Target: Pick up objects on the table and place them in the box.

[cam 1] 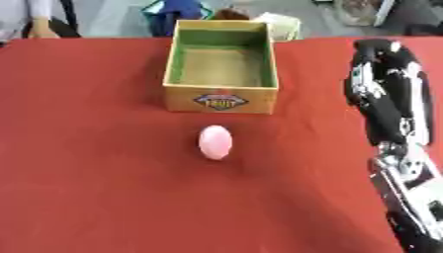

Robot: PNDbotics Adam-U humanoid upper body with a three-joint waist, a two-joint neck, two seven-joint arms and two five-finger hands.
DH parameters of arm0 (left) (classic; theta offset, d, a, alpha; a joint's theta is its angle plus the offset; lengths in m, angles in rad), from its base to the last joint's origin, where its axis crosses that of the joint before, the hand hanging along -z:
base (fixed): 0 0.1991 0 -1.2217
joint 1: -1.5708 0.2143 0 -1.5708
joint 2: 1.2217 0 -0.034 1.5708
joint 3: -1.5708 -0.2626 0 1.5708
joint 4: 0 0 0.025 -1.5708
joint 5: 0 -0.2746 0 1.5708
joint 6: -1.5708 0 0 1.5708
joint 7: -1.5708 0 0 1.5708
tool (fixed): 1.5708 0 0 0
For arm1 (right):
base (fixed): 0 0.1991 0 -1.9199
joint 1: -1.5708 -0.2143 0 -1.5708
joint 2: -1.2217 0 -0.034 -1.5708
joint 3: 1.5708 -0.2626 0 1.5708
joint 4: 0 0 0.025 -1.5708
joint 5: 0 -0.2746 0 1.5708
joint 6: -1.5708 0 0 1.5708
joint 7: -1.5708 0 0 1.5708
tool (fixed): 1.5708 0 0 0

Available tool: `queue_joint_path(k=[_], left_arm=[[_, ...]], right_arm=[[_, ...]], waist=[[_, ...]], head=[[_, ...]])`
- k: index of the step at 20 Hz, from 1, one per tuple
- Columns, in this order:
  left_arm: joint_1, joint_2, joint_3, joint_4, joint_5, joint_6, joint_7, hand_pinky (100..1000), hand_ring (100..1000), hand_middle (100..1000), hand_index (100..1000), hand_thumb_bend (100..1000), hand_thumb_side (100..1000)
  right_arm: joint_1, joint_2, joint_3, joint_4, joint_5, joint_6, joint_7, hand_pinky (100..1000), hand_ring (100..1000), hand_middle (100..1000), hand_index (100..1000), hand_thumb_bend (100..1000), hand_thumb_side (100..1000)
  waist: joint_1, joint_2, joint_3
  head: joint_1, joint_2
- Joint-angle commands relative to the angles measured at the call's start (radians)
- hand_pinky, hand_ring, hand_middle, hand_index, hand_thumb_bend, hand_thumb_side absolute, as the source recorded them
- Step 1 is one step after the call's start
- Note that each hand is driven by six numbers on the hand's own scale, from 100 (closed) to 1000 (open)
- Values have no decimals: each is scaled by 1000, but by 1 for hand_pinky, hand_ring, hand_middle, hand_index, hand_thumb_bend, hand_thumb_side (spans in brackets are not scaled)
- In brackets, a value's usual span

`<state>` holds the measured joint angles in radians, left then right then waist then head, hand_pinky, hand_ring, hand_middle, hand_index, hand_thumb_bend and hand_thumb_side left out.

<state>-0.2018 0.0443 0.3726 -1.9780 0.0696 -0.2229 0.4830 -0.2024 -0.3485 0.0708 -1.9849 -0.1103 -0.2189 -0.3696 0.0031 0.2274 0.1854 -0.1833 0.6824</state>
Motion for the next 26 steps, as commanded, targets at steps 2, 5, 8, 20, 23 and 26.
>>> queue_joint_path(k=[2,5,8,20,23,26], left_arm=[[-10,15,9,-22,-5,-1,7,413,375,391,573,100,787],[-11,15,9,-22,-6,-1,9,412,375,391,573,100,787],[-12,15,9,-22,-5,-1,9,412,375,391,573,100,786],[-6,17,4,-22,-3,3,4,412,374,390,572,100,785],[-5,16,-1,-22,0,6,0,412,374,390,572,100,785],[-3,16,-2,-22,3,7,-3,412,374,390,572,100,784]], right_arm=[[-9,-18,-7,-15,-1,-1,3,100,265,349,624,100,308],[-10,-18,-7,-15,-1,-3,4,100,265,349,624,100,310],[-11,-20,-6,-15,-2,-5,5,100,267,351,629,100,315],[-120,-172,47,-15,241,57,168,240,478,504,747,100,676],[-154,-196,84,-15,277,70,249,272,503,523,771,100,733],[-203,-217,117,-15,312,88,356,304,529,549,792,100,782]], waist=[[-3,-13,4],[-6,-13,5],[-9,-12,6],[-11,-18,10],[-11,-19,14],[-10,-19,16]], head=[[8,-13],[10,-13],[13,-14],[-3,-9],[-5,-5],[-3,-2]])
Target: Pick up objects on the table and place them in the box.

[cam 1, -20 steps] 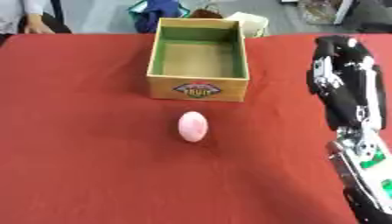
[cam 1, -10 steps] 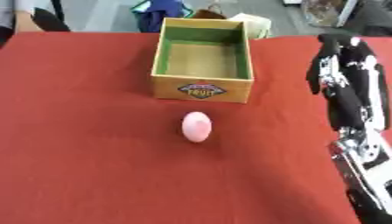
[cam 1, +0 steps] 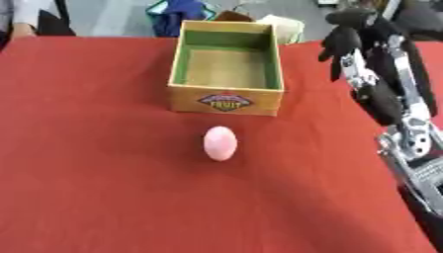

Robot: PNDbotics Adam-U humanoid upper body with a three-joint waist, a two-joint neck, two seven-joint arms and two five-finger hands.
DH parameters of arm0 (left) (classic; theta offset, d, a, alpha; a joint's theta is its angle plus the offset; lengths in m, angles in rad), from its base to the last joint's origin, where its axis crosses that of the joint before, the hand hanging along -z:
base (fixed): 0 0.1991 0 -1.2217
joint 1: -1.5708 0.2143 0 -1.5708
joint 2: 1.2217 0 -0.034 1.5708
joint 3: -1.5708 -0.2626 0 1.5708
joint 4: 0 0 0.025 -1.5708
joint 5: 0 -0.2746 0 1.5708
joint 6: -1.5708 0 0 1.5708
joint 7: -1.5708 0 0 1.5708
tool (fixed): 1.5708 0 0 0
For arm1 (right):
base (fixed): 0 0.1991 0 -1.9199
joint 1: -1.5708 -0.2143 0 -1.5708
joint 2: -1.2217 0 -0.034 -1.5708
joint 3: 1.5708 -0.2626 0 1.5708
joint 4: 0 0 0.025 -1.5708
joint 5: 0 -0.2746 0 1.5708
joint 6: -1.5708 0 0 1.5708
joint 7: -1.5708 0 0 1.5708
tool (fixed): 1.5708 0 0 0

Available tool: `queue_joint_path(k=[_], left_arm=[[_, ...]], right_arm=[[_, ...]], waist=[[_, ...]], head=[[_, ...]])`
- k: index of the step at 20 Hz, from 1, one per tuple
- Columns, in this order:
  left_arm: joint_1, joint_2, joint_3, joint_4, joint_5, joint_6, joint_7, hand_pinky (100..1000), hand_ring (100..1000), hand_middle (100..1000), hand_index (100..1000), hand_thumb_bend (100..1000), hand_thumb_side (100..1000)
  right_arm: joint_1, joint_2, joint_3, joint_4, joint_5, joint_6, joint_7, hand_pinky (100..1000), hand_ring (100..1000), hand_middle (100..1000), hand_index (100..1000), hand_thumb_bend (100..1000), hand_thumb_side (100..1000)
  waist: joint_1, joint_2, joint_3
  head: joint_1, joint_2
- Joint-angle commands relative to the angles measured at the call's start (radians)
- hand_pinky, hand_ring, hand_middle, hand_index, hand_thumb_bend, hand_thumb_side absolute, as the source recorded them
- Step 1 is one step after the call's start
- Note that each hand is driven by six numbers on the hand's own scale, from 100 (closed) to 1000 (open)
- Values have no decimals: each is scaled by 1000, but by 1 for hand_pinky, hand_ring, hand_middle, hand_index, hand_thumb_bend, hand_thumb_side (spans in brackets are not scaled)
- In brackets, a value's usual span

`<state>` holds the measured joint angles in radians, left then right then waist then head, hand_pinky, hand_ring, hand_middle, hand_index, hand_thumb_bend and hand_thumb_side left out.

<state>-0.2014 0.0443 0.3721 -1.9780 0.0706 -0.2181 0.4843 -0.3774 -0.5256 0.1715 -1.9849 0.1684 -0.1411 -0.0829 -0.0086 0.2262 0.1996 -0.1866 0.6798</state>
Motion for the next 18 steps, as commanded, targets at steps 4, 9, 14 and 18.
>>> queue_joint_path(k=[4,9,14,18], left_arm=[[-2,17,-5,-22,4,4,-7,412,374,390,572,100,783],[-3,21,-7,-22,3,5,-9,413,374,390,571,100,778],[-6,25,-12,-22,2,5,-18,414,374,390,572,100,777],[-6,26,-15,-22,-2,0,-36,416,376,391,571,100,777]], right_arm=[[-84,-91,57,-15,152,29,204,338,577,609,839,176,847],[-114,-215,140,-15,266,54,208,328,597,628,844,388,885],[-141,-306,240,-15,238,161,200,392,660,656,868,429,809],[-180,-343,281,-15,201,237,253,450,688,690,932,493,780]], waist=[[1,-19,5],[-5,-19,12],[-9,-20,18],[-10,-22,21]], head=[[-2,5],[-1,3],[-7,2],[-15,1]])
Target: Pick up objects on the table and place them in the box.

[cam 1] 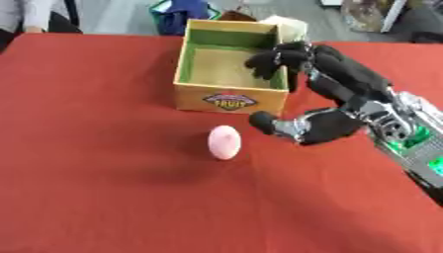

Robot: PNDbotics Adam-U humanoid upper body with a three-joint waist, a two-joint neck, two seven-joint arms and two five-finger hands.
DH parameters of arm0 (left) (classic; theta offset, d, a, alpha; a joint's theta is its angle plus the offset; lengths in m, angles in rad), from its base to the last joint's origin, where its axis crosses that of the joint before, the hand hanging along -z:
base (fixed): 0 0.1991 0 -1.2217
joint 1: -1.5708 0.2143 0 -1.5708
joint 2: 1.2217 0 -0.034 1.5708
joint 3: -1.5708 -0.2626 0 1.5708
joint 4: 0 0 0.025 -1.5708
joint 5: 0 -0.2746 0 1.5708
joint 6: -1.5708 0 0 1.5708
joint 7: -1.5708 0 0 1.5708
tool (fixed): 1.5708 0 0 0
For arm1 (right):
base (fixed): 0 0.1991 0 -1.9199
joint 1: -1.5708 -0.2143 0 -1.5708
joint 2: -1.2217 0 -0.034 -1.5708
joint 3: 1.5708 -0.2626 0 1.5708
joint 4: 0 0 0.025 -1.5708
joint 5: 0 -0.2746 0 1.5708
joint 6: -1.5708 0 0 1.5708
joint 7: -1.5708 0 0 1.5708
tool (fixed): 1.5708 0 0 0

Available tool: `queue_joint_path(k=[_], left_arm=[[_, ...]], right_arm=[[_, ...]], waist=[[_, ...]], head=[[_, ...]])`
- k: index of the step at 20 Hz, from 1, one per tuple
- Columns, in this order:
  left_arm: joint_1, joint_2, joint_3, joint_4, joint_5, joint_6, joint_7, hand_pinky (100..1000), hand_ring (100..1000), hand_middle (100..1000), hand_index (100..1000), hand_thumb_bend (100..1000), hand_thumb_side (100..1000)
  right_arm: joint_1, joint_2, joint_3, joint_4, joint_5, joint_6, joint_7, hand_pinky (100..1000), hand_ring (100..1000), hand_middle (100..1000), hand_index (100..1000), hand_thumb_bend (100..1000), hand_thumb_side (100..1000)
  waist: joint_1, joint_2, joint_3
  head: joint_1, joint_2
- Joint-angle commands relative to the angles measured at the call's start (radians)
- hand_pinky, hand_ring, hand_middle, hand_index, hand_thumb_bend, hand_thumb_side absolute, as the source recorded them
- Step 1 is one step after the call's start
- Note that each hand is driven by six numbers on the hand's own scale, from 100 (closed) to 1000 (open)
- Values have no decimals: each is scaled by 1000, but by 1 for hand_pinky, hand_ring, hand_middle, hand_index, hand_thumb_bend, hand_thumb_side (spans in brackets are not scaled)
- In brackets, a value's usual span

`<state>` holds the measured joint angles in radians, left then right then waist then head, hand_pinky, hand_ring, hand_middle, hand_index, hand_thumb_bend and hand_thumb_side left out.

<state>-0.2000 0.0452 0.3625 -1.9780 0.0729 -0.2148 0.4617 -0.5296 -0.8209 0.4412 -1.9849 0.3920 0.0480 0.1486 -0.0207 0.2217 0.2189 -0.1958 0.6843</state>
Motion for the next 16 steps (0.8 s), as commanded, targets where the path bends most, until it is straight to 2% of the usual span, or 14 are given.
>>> queue_joint_path(k=[1,3,5,9,11,16], left_arm=[[-7,25,-6,-22,-5,-3,-17,416,376,391,571,100,776],[-7,25,-5,-22,-4,-3,-20,416,376,391,571,100,775],[-6,25,-6,-22,-3,-3,-22,416,376,391,570,100,775],[-5,25,-6,-22,-2,-2,-24,416,376,390,569,100,775],[-5,24,-6,-22,-2,-2,-24,416,376,391,569,100,775],[-4,24,-7,-22,-1,-1,-25,416,376,390,569,100,775]], right_arm=[[-40,-52,16,-15,-29,75,33,456,694,695,943,505,763],[-64,-58,28,-15,-38,123,62,473,712,709,952,534,711],[-86,-60,44,-15,-39,157,109,515,763,762,963,549,570],[-120,-52,56,-15,-32,201,234,530,786,780,971,580,424],[-133,-49,59,-15,-41,220,285,538,794,788,970,583,400],[-176,-44,80,-15,-46,247,373,563,816,809,968,559,403]], waist=[[2,-17,2],[2,-18,3],[2,-18,4],[2,-17,5],[1,-17,6],[0,-16,5]], head=[[-7,-4],[-11,-4],[-14,-3],[-15,-1],[-14,-1],[-15,1]])
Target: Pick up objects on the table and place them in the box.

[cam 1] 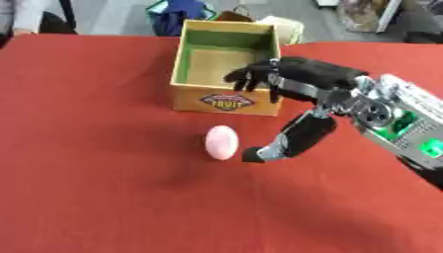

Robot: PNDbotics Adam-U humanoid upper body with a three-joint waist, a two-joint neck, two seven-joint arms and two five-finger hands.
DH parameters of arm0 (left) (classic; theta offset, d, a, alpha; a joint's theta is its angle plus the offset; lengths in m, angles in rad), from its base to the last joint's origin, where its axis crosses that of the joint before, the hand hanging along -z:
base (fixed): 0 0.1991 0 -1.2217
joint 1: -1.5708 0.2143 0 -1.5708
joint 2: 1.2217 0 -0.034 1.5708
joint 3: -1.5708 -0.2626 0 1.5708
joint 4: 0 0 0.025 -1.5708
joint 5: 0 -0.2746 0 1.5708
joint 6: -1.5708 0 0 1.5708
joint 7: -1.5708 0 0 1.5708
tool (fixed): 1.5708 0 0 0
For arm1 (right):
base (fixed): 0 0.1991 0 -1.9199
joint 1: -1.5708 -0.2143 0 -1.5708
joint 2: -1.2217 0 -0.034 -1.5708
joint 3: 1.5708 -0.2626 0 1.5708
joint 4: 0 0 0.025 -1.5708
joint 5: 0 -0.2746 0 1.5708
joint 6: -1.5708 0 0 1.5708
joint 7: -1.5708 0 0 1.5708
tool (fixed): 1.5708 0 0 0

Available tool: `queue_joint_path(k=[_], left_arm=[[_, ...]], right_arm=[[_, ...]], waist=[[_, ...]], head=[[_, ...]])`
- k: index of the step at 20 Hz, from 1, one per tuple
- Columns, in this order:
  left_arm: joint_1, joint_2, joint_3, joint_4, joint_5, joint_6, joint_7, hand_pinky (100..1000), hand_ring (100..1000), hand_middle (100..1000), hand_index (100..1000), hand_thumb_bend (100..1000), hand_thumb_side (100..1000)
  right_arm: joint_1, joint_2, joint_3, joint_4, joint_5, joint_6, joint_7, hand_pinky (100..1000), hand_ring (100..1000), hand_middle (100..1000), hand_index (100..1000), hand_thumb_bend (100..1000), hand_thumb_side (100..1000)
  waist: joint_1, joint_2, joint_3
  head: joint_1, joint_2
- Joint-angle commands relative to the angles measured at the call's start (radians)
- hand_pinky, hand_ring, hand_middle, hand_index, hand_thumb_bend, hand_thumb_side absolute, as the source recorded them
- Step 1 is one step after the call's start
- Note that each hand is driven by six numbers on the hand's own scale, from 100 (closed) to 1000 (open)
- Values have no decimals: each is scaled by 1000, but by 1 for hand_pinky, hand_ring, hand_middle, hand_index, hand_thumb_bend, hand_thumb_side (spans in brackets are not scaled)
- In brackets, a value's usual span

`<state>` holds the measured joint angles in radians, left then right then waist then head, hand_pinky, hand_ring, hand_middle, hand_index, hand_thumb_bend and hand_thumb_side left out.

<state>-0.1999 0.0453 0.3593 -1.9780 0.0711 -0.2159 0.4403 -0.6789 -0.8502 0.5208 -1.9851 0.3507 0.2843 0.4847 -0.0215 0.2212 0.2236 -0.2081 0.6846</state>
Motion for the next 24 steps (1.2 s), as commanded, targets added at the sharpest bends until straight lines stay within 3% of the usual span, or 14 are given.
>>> queue_joint_path(k=[1,6,11,17,24], left_arm=[[-4,24,-4,-22,1,0,-4,416,376,390,568,100,775],[-4,22,-4,-22,3,-1,-6,417,376,390,566,100,776],[-4,20,-5,-22,3,-2,-8,417,376,390,565,100,776],[-3,16,-5,-22,6,-2,-10,417,376,390,564,100,776],[-4,11,-3,-22,9,-3,-10,418,376,390,564,100,776]], right_arm=[[-36,-13,7,-15,0,16,50,565,818,812,967,554,413],[-60,7,29,-15,25,59,83,558,815,809,958,580,439],[-73,32,60,-15,69,109,105,569,820,814,955,551,437],[-90,72,98,-15,194,142,128,577,825,823,951,509,448],[-63,117,109,-15,241,194,143,570,821,823,949,518,429]], waist=[[1,-16,1],[0,-13,4],[1,-10,7],[4,-4,6],[3,5,4]], head=[[-3,2],[-6,0],[-12,1],[-43,5],[-81,6]])
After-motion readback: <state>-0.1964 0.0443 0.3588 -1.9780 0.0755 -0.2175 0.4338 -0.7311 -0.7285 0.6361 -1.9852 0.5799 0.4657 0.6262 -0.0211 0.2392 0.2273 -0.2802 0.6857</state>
